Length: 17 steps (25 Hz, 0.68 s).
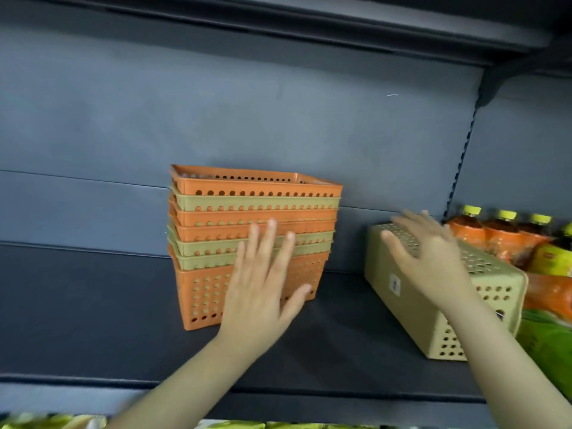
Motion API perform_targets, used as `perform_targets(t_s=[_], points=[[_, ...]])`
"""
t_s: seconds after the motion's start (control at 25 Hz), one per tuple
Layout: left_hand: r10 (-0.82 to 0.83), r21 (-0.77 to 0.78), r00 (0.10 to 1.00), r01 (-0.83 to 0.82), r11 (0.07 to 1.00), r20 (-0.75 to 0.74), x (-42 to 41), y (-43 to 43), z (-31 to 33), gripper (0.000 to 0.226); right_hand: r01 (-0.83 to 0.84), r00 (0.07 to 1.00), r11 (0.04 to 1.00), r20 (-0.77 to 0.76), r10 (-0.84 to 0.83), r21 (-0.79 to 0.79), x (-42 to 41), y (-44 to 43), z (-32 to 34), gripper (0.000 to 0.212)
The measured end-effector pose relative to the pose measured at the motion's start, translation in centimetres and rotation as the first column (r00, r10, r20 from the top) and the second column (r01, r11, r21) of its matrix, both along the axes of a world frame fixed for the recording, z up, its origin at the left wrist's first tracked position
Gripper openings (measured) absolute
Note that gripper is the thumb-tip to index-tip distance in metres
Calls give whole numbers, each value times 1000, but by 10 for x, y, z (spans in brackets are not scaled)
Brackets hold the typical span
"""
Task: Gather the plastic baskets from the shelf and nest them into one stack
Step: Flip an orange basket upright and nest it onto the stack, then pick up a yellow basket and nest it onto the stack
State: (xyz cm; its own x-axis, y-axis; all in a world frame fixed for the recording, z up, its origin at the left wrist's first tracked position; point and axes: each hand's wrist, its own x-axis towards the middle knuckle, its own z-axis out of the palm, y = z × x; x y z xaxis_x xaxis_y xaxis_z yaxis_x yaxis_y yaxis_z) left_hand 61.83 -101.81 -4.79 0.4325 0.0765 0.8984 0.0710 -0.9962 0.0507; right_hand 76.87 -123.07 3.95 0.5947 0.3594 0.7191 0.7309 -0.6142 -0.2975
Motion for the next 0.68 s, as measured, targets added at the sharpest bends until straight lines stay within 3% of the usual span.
perform_targets(t_s=[0.12, 0.28, 0.4, 0.56, 0.68], points=[[-60, -33, 986, 56, 998, -155, 27, -32, -3, 71, 234, 972, 963, 37, -231, -137, 19, -58, -17, 39], [-272, -244, 933, 214, 946, -236, 62, -71, 1, 73, 76, 995, 992, 71, -69, -98, 25, -100, -34, 45], [-433, -514, 886, 296, 805, -167, 88, -89, 14, 75, -91, 995, 994, 37, 93, -58, 15, -119, -36, 39], [-419, -747, 908, 262, 612, -24, 116, -93, 41, 81, -298, 943, 950, -127, 308, 90, 1, -149, -42, 38], [-447, -817, 894, 270, 510, 16, 120, -99, 47, 84, -238, 917, 932, -253, 309, 275, -20, -159, -48, 33]])
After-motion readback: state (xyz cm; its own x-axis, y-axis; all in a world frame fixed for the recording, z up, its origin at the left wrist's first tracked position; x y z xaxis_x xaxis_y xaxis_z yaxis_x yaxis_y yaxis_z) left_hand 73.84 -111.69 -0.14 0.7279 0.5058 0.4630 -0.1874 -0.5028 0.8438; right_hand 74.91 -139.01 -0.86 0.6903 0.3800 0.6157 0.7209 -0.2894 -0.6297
